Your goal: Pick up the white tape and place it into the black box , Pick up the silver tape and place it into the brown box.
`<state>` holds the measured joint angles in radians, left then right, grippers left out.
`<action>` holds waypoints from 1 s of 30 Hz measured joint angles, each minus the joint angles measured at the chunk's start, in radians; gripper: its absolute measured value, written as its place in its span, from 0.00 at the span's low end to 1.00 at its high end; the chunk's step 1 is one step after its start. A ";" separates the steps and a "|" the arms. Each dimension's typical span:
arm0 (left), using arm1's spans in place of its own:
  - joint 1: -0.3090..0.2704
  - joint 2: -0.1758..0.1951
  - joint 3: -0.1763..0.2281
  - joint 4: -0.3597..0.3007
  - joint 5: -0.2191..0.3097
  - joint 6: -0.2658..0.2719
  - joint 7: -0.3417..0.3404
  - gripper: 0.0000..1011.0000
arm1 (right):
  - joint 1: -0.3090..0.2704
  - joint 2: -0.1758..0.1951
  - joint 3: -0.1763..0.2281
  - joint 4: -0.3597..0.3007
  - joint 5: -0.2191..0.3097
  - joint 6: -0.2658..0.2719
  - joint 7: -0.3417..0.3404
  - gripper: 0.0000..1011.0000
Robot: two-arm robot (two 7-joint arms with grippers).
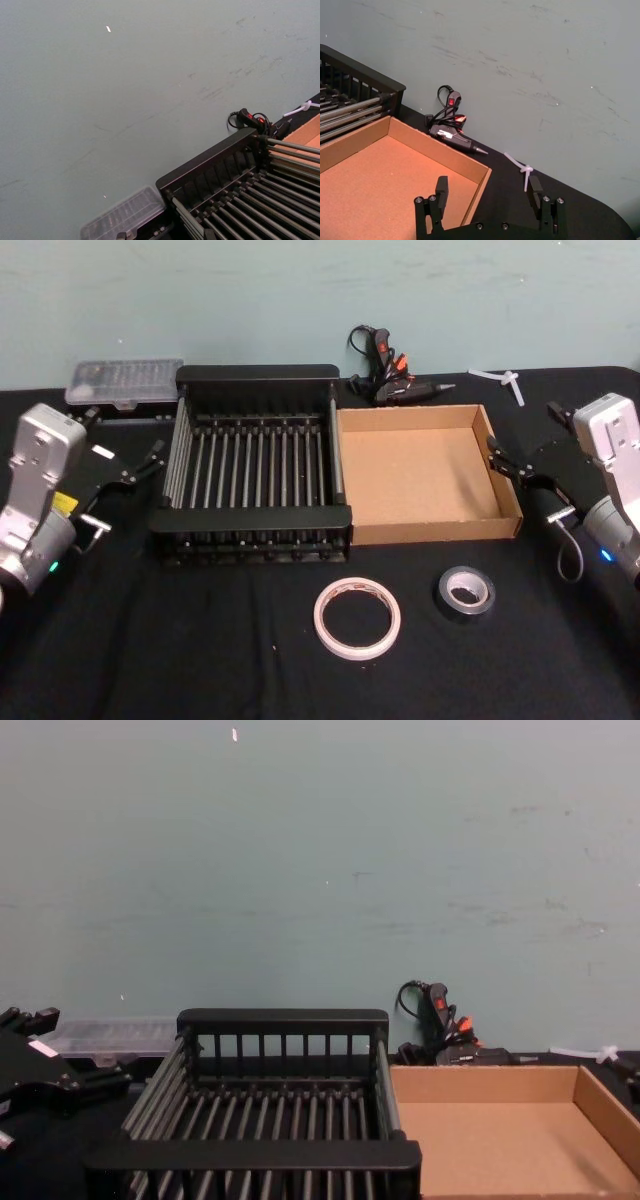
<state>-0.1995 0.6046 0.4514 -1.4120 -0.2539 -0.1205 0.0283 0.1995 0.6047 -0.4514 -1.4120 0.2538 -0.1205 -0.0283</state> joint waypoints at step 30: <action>0.000 0.000 0.000 0.000 0.000 0.000 0.000 0.99 | 0.000 0.000 0.000 0.000 0.000 0.000 0.000 0.99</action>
<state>-0.1995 0.6047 0.4514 -1.4120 -0.2539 -0.1205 0.0283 0.1995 0.6046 -0.4514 -1.4120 0.2539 -0.1205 -0.0283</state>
